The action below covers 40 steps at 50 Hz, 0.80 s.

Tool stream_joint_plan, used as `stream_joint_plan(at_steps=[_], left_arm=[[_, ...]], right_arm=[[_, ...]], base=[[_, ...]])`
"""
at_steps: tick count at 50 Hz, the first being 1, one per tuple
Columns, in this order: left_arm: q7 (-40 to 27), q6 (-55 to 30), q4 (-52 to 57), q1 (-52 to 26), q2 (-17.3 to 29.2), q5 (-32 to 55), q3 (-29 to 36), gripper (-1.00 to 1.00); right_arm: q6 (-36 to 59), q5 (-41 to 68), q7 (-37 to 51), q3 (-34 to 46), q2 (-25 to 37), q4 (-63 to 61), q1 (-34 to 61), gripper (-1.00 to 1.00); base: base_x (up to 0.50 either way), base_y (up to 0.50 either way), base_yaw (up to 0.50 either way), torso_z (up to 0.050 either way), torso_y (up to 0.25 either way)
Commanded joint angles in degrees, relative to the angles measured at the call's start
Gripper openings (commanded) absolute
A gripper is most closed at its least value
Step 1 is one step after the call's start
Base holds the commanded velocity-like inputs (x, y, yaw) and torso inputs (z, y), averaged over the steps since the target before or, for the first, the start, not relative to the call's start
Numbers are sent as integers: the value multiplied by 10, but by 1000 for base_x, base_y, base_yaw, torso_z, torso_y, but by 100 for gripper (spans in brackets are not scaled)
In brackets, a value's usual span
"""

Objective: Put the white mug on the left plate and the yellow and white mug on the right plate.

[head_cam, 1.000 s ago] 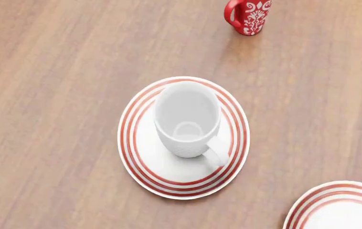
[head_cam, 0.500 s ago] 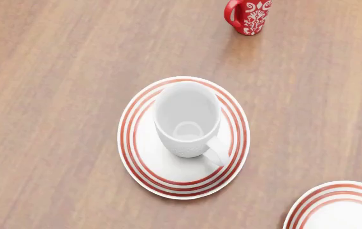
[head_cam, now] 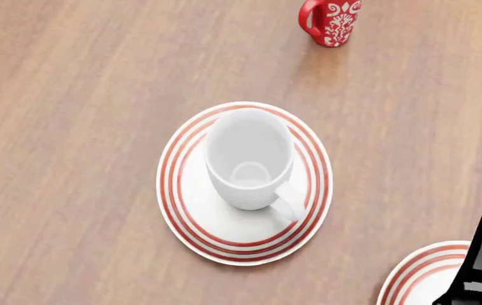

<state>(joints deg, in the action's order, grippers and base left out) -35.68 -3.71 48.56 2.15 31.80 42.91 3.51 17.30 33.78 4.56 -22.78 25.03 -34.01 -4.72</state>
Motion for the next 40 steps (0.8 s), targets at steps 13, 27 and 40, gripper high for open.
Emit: stream_joint_plan(at_steps=[13,27,40], left_arm=[[-31,-189,-6,-289,77,107,48,100],[-102,-266,13,-453,79,197,60,100],[-122,-273,8,-501,75,222,55,100]], right_arm=[[187,13,94,105,81,-40,262,100],[337,134,166,70,140,-124,388,100],[455,287,251,47,182,-176,516,100]], base=[[0,0,0,0,0],[0,0,0,0,0],[0,0,0,0,0]])
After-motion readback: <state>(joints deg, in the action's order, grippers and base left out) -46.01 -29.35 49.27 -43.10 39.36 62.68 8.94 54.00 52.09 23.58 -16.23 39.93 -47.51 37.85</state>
